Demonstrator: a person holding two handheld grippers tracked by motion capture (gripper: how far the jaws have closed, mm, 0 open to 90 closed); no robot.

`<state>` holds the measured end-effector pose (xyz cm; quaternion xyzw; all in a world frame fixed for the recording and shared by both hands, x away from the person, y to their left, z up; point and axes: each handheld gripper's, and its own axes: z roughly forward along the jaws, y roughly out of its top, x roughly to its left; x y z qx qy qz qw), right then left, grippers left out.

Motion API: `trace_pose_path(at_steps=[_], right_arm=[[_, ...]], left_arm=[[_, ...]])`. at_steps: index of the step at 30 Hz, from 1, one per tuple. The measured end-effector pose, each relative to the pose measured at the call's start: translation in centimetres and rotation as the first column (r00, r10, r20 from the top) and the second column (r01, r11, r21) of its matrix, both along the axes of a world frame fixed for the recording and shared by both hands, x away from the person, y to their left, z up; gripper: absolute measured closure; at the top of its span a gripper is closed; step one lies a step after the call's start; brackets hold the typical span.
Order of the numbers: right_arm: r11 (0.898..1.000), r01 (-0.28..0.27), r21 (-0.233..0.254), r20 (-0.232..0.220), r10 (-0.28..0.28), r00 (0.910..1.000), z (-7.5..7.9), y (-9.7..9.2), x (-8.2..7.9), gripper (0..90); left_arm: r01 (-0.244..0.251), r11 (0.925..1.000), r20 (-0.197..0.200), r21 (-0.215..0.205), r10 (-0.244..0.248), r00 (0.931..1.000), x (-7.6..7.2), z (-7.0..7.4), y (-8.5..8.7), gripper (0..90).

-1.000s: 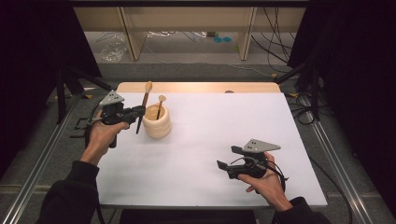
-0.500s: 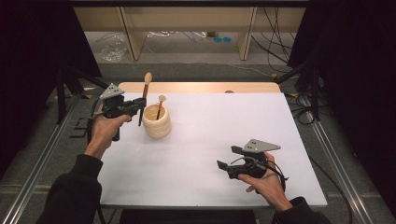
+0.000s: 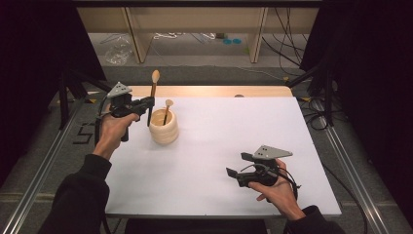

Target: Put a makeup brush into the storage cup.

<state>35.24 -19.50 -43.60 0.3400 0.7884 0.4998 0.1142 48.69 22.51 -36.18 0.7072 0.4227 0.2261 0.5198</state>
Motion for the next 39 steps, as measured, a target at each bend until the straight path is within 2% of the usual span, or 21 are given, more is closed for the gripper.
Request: trace_pose_path(at_steps=[1, 2, 6, 7, 8, 12, 15, 22, 29, 31, 33, 39], right_arm=[[1.000, 0.001, 0.000, 0.000, -0.001, 1.0000, 0.0, 0.0, 0.0, 20.4], [1.000, 0.004, -0.004, 0.019, -0.004, 0.9998, 0.0, -0.1, 0.1, 20.3], [1.000, 0.003, -0.004, 0.020, -0.003, 0.9998, 0.0, -0.1, 0.1, 20.3], [1.000, 0.001, 0.000, 0.001, -0.001, 1.0000, 0.0, 0.0, 0.0, 20.3], [1.000, 0.006, -0.007, 0.020, -0.005, 0.9998, 0.0, -0.1, 0.1, 20.4], [1.000, 0.005, -0.006, 0.020, -0.005, 0.9998, 0.0, -0.1, 0.1, 20.4], [1.000, 0.005, -0.006, 0.020, -0.005, 0.9998, 0.0, -0.1, 0.1, 20.4], [1.000, 0.007, -0.017, 0.012, -0.007, 0.9999, 0.1, -0.2, 0.0, 20.4], [1.000, 0.003, -0.003, 0.018, -0.003, 0.9998, 0.0, -0.1, 0.1, 20.4], [1.000, 0.006, -0.017, 0.013, -0.006, 0.9999, 0.1, -0.2, 0.0, 20.4], [1.000, 0.003, -0.002, 0.020, -0.003, 0.9998, 0.0, -0.1, 0.1, 20.4], [1.000, 0.003, -0.012, 0.014, -0.003, 0.9999, 0.1, -0.1, 0.0, 20.4]], left_arm=[[-0.002, 1.0000, -0.003, 0.000, 0.002, 1.0000, 0.2, -0.1, 0.0, 78.8], [-0.004, 1.0000, -0.006, -0.005, 0.004, 1.0000, 0.3, -0.2, -0.1, 78.8], [-0.007, 1.0000, -0.008, -0.004, 0.007, 0.9999, 0.8, -0.3, -0.3, 78.9], [-0.008, 0.9999, -0.009, -0.010, 0.007, 0.9999, 0.9, -0.2, -0.4, 78.8], [-0.009, 0.9999, -0.009, -0.007, 0.009, 0.9999, 0.9, -0.1, -0.4, 78.9], [-0.008, 1.0000, 0.002, -0.005, 0.008, 1.0000, 1.3, 0.6, -0.8, 78.8], [-0.010, 0.9999, 0.004, 0.001, 0.010, 0.9999, 1.7, 0.5, -1.0, 78.8], [-0.015, 0.9998, -0.005, -0.009, 0.015, 0.9999, 2.4, -0.2, -1.6, 78.8], [-0.016, 0.9999, -0.011, -0.006, 0.016, 0.9998, 3.0, -1.1, -2.3, 78.8], [-0.020, 0.9998, -0.015, 0.001, 0.020, 0.9997, 3.1, -1.4, -2.4, 78.8], [-0.019, 0.9998, -0.017, 0.012, 0.019, 0.9997, 3.1, -1.8, -2.3, 78.8], [-0.029, 0.9996, -0.028, 0.005, 0.029, 0.9992, 3.3, -2.8, -2.3, 78.8]])
